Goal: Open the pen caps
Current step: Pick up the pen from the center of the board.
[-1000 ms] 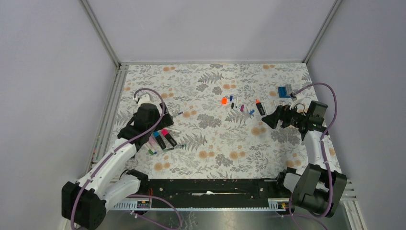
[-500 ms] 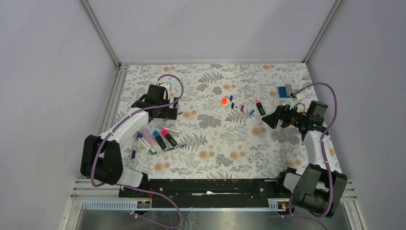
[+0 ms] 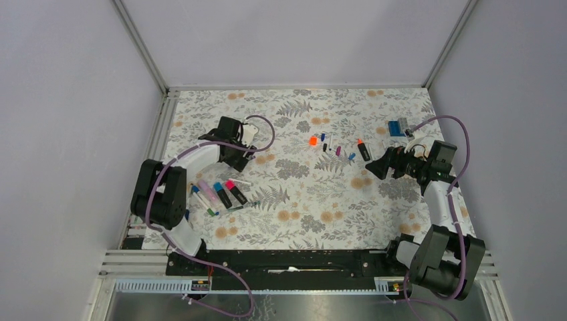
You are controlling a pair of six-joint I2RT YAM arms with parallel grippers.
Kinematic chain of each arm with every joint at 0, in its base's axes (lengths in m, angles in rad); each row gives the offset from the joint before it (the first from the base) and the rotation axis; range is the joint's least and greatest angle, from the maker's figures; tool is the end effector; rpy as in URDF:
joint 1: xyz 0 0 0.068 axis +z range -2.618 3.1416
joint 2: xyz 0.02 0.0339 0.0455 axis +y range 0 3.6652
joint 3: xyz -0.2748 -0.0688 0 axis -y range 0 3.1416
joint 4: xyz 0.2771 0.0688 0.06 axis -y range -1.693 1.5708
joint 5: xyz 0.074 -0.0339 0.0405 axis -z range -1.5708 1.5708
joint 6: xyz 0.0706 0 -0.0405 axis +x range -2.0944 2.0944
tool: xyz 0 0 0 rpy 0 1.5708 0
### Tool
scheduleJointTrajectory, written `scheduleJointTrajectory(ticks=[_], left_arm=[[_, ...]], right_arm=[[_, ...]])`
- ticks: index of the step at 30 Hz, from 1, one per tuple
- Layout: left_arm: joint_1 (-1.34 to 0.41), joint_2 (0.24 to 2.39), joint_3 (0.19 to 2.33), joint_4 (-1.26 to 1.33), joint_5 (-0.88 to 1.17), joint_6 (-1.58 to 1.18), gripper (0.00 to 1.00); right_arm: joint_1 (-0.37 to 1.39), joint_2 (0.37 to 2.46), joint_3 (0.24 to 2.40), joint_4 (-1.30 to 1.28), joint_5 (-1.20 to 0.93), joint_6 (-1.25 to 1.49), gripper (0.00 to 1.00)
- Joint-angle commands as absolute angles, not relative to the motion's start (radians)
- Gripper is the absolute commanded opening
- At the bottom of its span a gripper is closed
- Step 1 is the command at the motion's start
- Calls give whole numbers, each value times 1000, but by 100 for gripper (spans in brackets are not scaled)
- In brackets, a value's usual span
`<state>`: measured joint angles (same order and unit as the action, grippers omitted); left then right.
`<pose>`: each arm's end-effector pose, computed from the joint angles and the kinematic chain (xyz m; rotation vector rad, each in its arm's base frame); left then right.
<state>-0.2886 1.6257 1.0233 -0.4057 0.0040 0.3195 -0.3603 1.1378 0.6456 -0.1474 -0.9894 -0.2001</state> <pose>0.3590 -0.1069 0.1580 0.7735 2.4602 0.0064 0.2713 -0.0392 0.2176 -0.3621 1.9395 0.7226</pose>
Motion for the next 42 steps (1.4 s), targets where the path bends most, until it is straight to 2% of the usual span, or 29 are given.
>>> scheduleJointTrajectory(ticks=[1, 4, 7, 13, 22, 23, 25, 32, 42], left_arm=[[-277, 1722, 1107, -392, 35, 389, 67], [-273, 1752, 1116, -388, 48, 388, 58], [-267, 1768, 1110, -374, 54, 385, 54], [-249, 1824, 1124, -377, 78, 373, 36], [-241, 1895, 1176, -384, 140, 320, 17], [-241, 1902, 1184, -385, 152, 311, 14], [-241, 1910, 1197, -384, 179, 287, 1], [-242, 1877, 1193, -341, 266, 179, 0], [-285, 1630, 1009, -117, 472, -92, 0]], right_arm=[[-364, 1142, 648, -125, -1006, -193, 100], [-364, 1146, 648, -125, -1002, -195, 100], [-364, 1149, 648, -125, -1003, -195, 100], [-364, 1150, 649, -125, -1001, -195, 100], [-364, 1147, 651, -129, -1000, -195, 99], [-364, 1147, 651, -128, -1000, -195, 99], [-364, 1147, 652, -129, -1000, -195, 100], [-364, 1144, 654, -134, -1007, -198, 100], [-364, 1143, 652, -161, -1087, -240, 99]])
